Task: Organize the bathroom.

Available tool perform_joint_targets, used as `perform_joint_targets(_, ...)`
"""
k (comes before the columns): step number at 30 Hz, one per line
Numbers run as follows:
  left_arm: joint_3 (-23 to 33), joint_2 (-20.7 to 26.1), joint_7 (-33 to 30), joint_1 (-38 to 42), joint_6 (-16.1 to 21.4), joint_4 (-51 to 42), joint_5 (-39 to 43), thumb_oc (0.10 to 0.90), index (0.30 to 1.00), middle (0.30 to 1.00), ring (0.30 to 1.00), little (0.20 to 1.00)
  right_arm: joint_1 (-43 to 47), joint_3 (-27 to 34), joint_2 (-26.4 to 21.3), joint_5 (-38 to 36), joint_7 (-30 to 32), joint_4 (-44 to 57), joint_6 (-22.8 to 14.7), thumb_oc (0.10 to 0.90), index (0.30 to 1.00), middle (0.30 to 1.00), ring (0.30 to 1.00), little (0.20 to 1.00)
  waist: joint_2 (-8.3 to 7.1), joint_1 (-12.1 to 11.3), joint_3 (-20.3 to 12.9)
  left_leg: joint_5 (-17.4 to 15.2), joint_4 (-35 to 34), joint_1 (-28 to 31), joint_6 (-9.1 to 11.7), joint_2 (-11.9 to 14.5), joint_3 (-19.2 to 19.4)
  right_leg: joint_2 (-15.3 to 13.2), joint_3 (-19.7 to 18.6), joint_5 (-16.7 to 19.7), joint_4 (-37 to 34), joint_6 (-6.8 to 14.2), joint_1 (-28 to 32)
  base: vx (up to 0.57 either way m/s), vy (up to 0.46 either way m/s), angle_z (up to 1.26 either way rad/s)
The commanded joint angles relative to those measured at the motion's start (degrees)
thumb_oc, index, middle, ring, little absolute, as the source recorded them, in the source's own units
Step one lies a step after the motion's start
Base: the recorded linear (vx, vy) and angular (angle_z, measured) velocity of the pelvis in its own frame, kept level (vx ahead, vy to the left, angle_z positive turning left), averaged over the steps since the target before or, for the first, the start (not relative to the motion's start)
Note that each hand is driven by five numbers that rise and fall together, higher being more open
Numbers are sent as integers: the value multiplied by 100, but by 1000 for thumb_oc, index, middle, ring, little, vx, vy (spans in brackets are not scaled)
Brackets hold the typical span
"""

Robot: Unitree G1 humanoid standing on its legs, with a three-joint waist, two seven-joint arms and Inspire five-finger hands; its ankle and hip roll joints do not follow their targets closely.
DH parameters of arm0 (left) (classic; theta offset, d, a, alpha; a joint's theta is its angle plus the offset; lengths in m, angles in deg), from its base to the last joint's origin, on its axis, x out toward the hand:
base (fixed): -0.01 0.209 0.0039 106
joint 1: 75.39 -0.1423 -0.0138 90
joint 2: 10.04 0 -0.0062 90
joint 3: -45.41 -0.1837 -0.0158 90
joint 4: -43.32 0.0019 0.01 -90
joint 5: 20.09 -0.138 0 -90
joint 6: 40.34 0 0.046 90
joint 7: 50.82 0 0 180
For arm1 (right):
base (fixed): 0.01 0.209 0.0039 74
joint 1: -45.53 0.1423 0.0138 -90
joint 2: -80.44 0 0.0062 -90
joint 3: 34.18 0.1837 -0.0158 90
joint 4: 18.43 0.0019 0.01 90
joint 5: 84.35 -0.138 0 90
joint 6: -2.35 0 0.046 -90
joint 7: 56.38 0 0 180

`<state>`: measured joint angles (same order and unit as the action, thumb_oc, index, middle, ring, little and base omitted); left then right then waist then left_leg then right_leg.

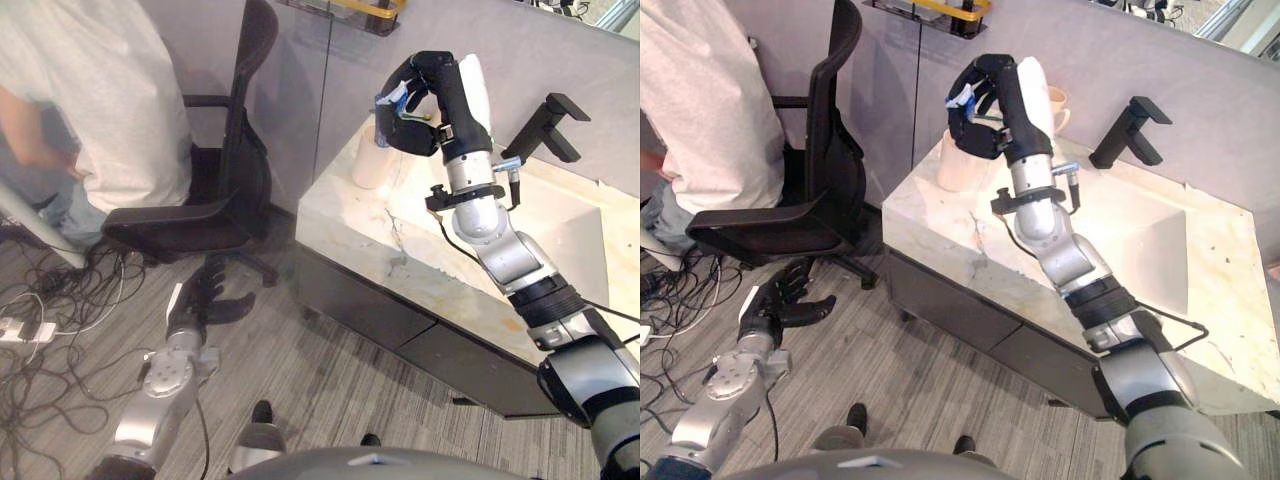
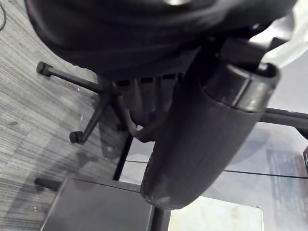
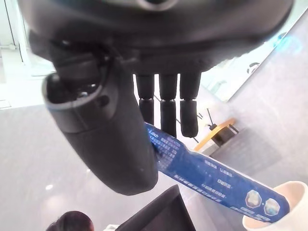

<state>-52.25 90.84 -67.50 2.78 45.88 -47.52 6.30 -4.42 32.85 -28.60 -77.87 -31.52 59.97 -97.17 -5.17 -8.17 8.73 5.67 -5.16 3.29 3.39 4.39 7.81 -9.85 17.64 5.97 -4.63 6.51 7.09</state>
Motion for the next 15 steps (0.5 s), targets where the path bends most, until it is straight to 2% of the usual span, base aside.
perform_joint_targets(1,16,100,66,303,676,-174,-268,800,900,900,900,900,372,495,-86,24,371,-108,-360,400,300,300,300,300,185,-153,-445,-731,16,170,-241,-283,-135,-183,60,-688,671,459,112,58,14,7)
perform_joint_targets(2,12,98,68,258,684,-172,-267,800,900,900,900,900,387,538,-98,93,561,-123,-409,400,300,300,300,300,184,-169,-443,-727,16,169,-232,-271,-119,-181,78,-700,632,453,124,41,16,5)
perform_joint_targets(5,-19,108,53,233,703,-177,-253,800,900,900,900,900,413,563,-86,100,545,-175,-403,400,300,300,300,300,178,-192,-431,-733,21,158,-235,-281,-135,-183,79,-687,618,449,127,28,14,1)
perform_joint_targets(8,-34,103,61,196,739,-186,-240,800,900,900,900,900,448,477,-151,-152,148,-357,-331,400,300,300,300,300,171,-228,-414,-729,35,149,-240,-285,-166,-168,88,-736,639,436,115,44,36,0)
perform_joint_targets(13,-15,107,58,163,701,-254,-254,800,900,900,900,900,359,395,-153,-305,-58,-409,-243,400,300,300,300,300,142,-256,-370,-724,45,122,-258,-305,-192,-197,116,-702,678,445,100,12,14,6)
perform_joint_targets(14,-11,111,79,153,707,-243,-256,800,900,900,900,900,340,387,-150,-381,-122,-446,-212,496,444,444,444,444,134,-263,-361,-724,42,119,-259,-309,-203,-205,123,-690,675,450,104,8,12,3)
perform_joint_targets(15,-9,124,96,140,703,-253,-254,800,900,900,900,900,324,371,-136,-445,-194,-497,-129,800,900,900,900,900,132,-276,-345,-724,45,118,-255,-309,-207,-218,144,-680,671,456,112,5,18,4)
